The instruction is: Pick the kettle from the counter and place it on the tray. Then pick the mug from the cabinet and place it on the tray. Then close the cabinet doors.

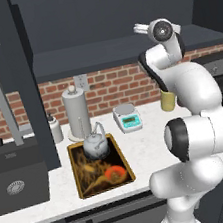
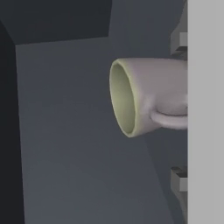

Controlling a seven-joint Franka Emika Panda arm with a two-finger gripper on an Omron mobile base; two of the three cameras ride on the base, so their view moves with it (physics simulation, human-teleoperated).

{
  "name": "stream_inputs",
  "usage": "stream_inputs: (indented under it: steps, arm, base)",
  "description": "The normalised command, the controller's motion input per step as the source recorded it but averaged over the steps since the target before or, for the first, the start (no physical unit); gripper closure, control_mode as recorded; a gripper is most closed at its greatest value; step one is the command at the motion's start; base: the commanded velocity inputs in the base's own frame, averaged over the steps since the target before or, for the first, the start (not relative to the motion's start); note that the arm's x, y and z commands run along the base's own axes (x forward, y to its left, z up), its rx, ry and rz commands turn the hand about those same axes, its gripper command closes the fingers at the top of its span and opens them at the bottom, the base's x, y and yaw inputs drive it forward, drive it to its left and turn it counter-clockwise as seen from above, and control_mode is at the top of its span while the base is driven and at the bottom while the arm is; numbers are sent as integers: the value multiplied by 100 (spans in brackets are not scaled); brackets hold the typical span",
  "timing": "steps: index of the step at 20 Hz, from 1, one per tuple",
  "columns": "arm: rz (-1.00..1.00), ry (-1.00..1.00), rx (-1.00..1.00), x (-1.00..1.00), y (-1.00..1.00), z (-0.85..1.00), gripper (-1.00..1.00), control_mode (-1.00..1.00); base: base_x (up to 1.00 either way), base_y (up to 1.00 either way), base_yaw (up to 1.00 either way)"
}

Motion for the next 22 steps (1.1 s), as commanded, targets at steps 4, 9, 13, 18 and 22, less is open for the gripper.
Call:
stream_inputs:
  steps: [4, 9, 13, 18, 22]
  arm:
    - [0, 0, 0, 4, -7, -3, -100, -100]
    - [0, 0, 0, 1, 0, -1, 100, -100]
    - [0, 0, 0, 3, 0, -9, 100, -100]
    - [0, 0, 0, 1, -1, -11, 100, -100]
    - [0, 0, 1, 0, -8, -8, 100, -100]
  base:
    - [0, 0, 0]
    - [0, 0, 0]
    - [0, 0, 0]
    - [0, 0, 0]
    - [0, 0, 0]
